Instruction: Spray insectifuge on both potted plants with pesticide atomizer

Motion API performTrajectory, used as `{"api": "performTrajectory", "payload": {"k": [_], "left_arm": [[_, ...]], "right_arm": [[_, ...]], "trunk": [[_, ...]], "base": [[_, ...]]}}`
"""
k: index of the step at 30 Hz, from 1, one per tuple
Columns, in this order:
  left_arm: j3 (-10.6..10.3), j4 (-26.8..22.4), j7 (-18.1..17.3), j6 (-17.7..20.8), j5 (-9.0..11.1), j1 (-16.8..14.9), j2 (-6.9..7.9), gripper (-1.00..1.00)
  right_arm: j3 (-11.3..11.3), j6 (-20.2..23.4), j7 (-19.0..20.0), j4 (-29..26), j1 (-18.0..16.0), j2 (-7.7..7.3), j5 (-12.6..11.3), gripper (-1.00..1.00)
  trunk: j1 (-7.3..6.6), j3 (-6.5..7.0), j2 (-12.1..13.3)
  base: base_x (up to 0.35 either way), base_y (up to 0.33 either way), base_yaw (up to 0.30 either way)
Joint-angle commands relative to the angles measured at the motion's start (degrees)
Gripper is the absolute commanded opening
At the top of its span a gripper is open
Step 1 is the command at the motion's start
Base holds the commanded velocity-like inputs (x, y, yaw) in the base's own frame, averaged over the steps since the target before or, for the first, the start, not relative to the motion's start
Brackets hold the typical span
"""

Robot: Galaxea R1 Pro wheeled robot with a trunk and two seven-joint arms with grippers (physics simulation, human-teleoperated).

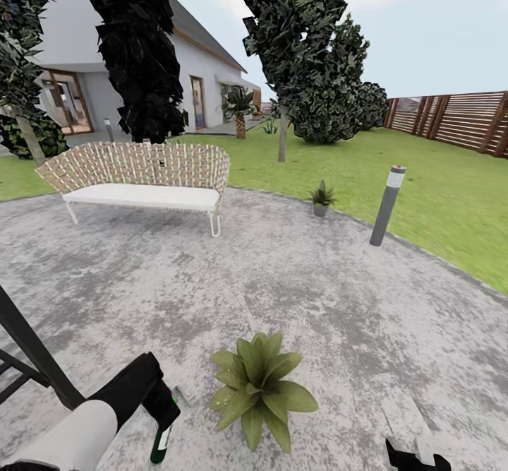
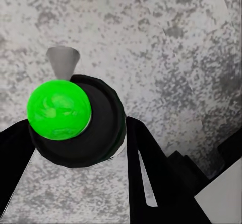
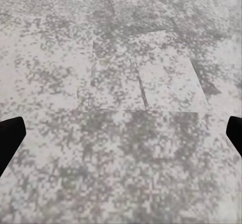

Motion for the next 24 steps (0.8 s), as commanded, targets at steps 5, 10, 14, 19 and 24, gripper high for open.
{"api": "performTrajectory", "payload": {"k": [5, 10, 14, 19, 24], "left_arm": [[-1.76, -0.26, -1.92, 0.46, -0.32, -3.19, -0.29, -1.0], [-8.37, -0.41, -8.0, 0.58, -0.48, -5.28, -0.1, -1.0], [-9.62, -1.96, -8.95, 0.57, -0.49, -5.16, 0.19, -1.0], [-9.85, -1.74, -8.93, 0.01, -0.49, -4.45, 2.85, -1.0], [-9.85, -1.77, -8.93, -0.14, -0.42, -3.65, 3.58, -1.0]], "right_arm": [[-0.5, -0.25, 0.4, 0.04, -0.04, 0.0, 0.26, 1.0], [-0.5, -0.22, 0.4, 0.04, -0.04, 0.0, 0.26, 1.0], [-0.5, -0.21, 0.4, 0.04, -0.04, 0.0, 0.26, 1.0], [-0.5, -0.23, 0.4, 0.04, -0.04, 0.0, 0.26, 1.0], [-0.5, -0.2, 0.41, 0.04, -0.04, 0.0, 0.26, 1.0]], "trunk": [[-0.01, -0.06, -0.02], [-0.01, -0.06, -0.02], [-0.01, -0.06, -0.02], [-0.01, -0.06, -0.02], [-0.01, -0.06, -0.02]], "base": [[0.0, 0.0, -0.003], [0.0, 0.0, 0.0], [0.0, 0.0, 0.0], [0.0, 0.0, 0.0], [0.0, 0.0, 0.0]]}}
